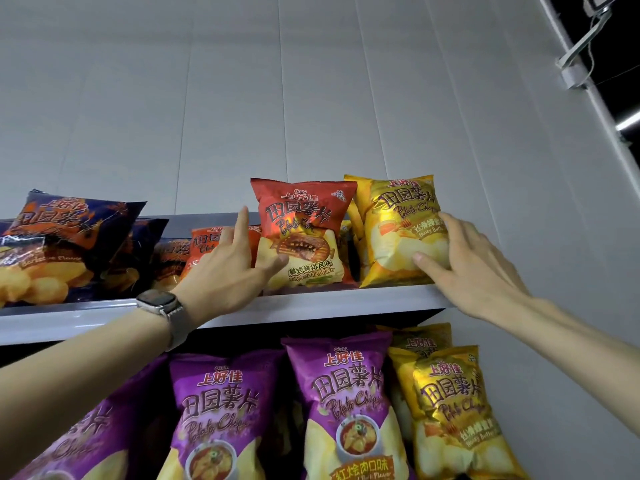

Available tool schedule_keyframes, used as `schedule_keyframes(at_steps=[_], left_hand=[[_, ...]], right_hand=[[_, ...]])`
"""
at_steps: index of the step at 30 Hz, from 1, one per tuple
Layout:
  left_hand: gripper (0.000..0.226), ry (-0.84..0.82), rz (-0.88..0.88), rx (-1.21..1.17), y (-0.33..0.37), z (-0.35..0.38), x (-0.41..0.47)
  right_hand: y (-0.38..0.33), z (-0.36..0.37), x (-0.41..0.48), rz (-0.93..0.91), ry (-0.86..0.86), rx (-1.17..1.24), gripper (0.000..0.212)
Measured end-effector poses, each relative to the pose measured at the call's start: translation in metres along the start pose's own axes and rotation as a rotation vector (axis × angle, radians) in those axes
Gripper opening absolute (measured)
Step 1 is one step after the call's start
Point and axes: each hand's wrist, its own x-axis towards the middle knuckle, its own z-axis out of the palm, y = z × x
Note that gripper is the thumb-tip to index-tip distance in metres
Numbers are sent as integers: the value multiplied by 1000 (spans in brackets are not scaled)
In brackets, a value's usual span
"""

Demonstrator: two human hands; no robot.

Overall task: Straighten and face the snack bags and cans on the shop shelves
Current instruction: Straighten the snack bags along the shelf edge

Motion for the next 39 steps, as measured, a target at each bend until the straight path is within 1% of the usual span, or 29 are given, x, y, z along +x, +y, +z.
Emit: schedule_keyframes(at_steps=[3, 5, 8, 11, 14, 17, 20, 22, 24, 27, 31, 35, 39], left_hand=[[98, 3, 71, -76, 12, 6, -1], [93, -8, 89, -58, 18, 12, -2], [87, 13, 91, 100, 25, 16, -7], [80, 83, 114, 219, 26, 13, -22], [66, 179, 259, 236, 29, 18, -59], [59, 140, 385, 149, 35, 49, -116], [65, -19, 436, 89, 37, 94, -161], [74, -79, 438, 107, 34, 124, -173], [82, -129, 448, 113, 29, 146, -175], [85, -184, 461, 158, 18, 163, -171], [85, -173, 444, 124, 4, 169, -165], [90, -154, 434, 31, -3, 178, -168], [83, -120, 423, -24, 1, 178, -175]], right_hand=[[-13, 8, -1, 1, -23, 13, 80], [-16, 12, -1, 15, -18, -1, 80], [-15, 9, -6, 16, -10, 11, 77], [-13, 5, -22, -46, -1, -41, 73], [-10, 3, -53, -103, 3, -61, 68], [-1, 12, -97, -147, 0, -61, 61], [19, 34, -138, -135, -123, -103, 64], [34, 52, -158, -77, -245, -132, 70], [45, 66, -173, -21, -316, -114, 73], [52, 77, -185, 41, -289, -41, 75], [48, 83, -191, 79, -257, -13, 69], [44, 85, -199, 71, -274, -37, 69], [36, 82, -202, 54, -311, -133, 75]])
